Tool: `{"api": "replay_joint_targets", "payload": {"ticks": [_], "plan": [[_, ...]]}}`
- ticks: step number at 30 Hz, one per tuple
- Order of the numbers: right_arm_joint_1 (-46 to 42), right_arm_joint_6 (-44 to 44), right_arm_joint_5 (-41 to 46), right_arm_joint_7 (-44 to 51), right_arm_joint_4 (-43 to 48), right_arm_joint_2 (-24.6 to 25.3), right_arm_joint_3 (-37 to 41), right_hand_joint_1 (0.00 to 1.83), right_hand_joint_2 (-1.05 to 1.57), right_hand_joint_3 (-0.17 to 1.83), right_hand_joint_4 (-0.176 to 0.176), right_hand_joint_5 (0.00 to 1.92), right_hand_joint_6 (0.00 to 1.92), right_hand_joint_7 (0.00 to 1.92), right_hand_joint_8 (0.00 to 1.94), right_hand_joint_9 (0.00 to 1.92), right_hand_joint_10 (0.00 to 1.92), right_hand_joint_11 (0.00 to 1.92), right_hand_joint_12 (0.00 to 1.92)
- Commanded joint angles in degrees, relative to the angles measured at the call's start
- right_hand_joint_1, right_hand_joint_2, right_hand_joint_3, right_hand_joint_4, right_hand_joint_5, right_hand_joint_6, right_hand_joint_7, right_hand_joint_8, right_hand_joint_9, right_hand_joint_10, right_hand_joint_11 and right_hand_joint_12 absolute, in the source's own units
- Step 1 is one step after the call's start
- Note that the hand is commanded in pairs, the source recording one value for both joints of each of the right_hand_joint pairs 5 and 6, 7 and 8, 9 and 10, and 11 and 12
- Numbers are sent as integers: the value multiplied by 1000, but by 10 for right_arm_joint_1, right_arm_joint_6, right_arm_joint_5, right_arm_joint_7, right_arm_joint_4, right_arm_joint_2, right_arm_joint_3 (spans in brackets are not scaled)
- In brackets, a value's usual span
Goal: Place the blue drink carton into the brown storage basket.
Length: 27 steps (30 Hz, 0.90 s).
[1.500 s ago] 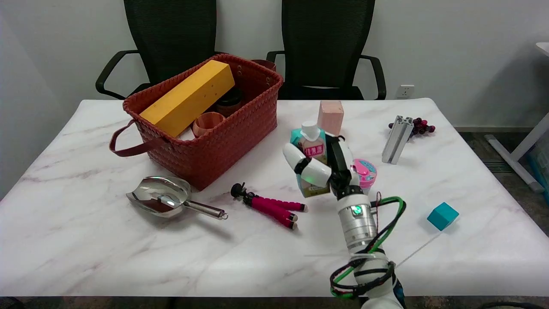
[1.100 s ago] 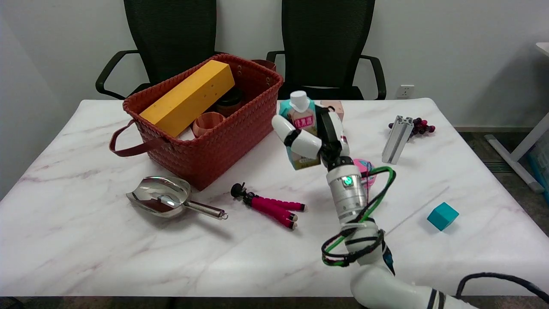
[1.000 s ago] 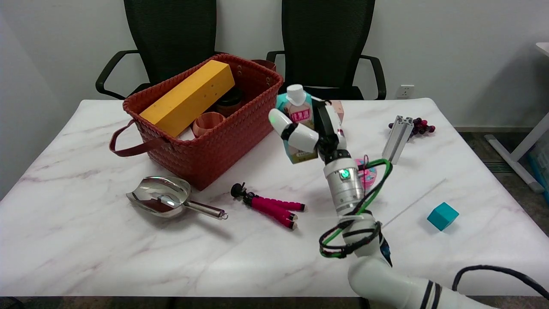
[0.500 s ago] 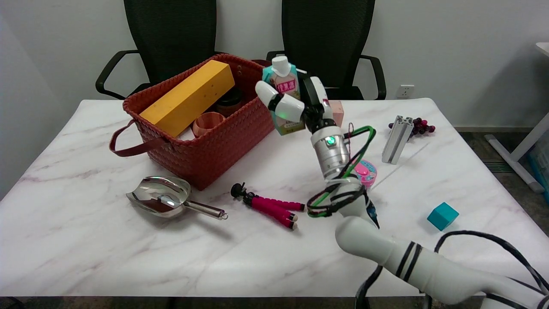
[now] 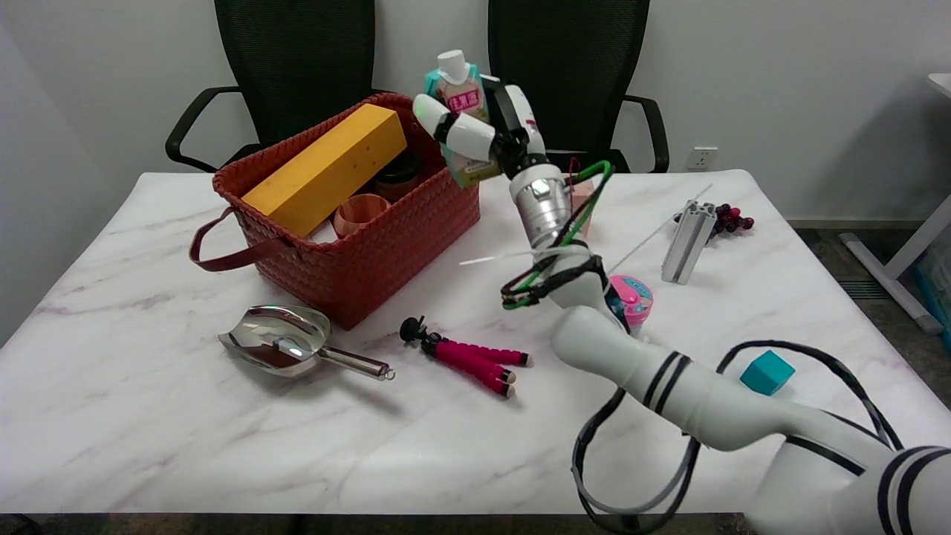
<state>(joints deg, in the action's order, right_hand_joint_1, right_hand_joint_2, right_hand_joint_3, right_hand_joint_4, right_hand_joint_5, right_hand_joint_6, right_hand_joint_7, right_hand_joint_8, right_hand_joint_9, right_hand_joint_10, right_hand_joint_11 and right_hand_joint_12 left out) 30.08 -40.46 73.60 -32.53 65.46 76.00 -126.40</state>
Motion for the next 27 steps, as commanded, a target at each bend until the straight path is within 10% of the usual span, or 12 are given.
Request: {"api": "replay_joint_targets", "payload": {"ticks": [1, 27], "plan": [[155, 50, -2, -6, -165, 66, -31, 1048, 956, 1089, 0, 1081, 1081, 1451, 1451, 1360, 1360, 1251, 1251], [291, 123, -59, 0, -432, 186, -77, 1188, 532, 1361, 0, 892, 892, 1282, 1282, 1195, 1195, 919, 919]]}}
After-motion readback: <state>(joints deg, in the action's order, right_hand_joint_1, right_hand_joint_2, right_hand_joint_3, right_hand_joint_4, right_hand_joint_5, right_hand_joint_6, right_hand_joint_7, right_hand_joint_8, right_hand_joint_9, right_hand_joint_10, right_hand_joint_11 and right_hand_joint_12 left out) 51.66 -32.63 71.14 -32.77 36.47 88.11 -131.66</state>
